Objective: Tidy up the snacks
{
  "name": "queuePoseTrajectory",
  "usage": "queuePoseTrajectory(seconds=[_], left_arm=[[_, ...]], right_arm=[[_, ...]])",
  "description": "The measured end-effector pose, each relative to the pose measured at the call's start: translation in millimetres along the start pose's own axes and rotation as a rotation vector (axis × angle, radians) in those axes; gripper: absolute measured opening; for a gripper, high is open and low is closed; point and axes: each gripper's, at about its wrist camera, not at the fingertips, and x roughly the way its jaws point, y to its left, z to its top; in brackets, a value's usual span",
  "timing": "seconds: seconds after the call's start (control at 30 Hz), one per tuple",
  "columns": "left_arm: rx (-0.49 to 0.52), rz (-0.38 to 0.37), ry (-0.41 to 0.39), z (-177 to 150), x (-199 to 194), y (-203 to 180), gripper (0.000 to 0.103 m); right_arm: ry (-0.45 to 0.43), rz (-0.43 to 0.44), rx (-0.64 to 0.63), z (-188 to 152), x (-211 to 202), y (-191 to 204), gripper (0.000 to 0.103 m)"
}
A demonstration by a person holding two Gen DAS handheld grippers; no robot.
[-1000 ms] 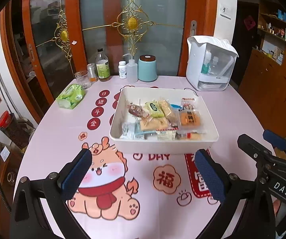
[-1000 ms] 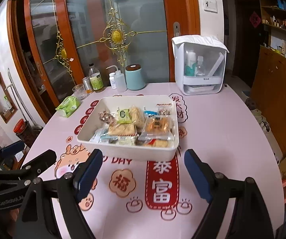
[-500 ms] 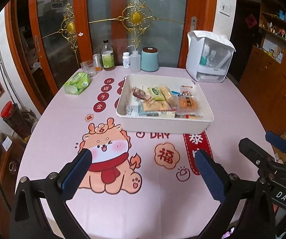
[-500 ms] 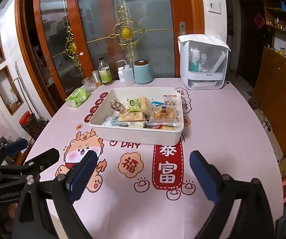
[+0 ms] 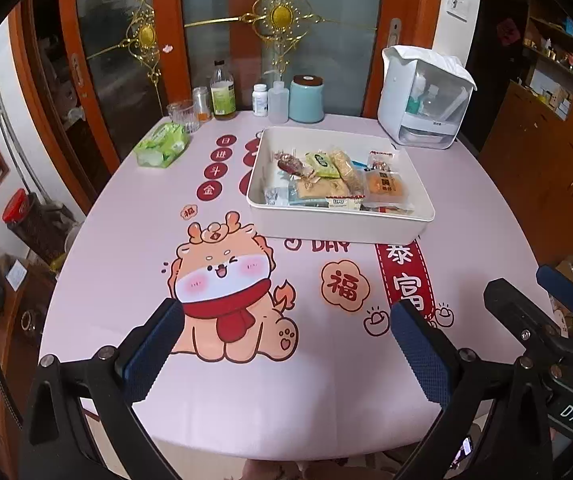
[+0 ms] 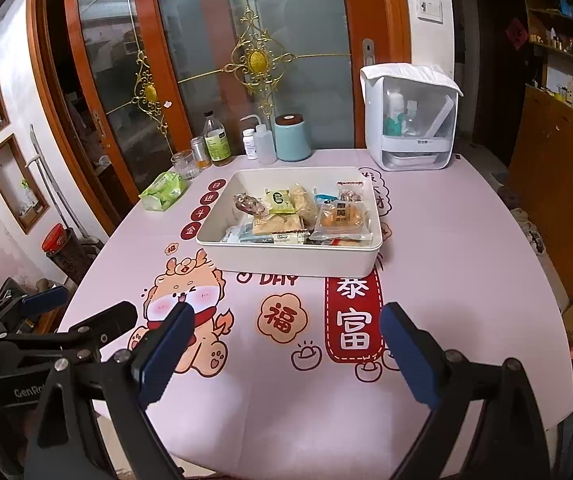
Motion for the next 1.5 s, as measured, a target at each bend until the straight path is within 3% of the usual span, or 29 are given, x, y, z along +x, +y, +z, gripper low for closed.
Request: queuePoseTrajectory(seconds=[1.5], left_arm=[[0.03, 0.017, 0.028, -1, 8, 2, 0.102]], right_arm=[[0.052, -0.019, 0.027, -7, 13, -3, 0.095]])
